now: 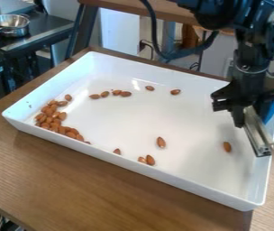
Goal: Sweep into pile
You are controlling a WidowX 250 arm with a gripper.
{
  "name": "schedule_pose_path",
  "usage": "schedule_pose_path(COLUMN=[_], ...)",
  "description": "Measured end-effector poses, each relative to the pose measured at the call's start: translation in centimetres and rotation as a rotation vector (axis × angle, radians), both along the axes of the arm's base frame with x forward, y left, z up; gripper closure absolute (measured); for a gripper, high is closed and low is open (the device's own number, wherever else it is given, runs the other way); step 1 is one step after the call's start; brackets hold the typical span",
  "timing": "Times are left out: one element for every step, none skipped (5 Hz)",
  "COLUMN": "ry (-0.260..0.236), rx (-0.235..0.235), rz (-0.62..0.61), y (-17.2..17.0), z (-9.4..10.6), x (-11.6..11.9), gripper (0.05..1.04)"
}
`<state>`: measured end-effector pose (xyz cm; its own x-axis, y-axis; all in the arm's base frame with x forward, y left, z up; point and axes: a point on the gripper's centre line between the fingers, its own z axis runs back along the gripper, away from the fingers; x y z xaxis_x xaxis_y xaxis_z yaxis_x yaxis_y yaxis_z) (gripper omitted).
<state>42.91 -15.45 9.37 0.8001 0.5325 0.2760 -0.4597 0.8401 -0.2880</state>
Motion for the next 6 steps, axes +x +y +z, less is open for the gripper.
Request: schedule_pose_path(ry=[-0.015, -0.022, -0.017, -0.043, -0.044, -0.004], rx=[0.03, 0.058, 0.087, 0.091, 0.106, 0.098], rz=[0.018, 0.004, -0.034, -0.055, -0.064, -0.033], y=[-0.1, 0.2, 0.7, 2.1, 3.4, 5.9], z=[-1.1, -1.8, -3.1, -3.5, -3.6, -3.6], x=[0.4, 0.2, -0.3, -0.6, -1.1, -2.1], gripper=[0.699, 0.699, 0.699, 0.699, 0.699, 0.699])
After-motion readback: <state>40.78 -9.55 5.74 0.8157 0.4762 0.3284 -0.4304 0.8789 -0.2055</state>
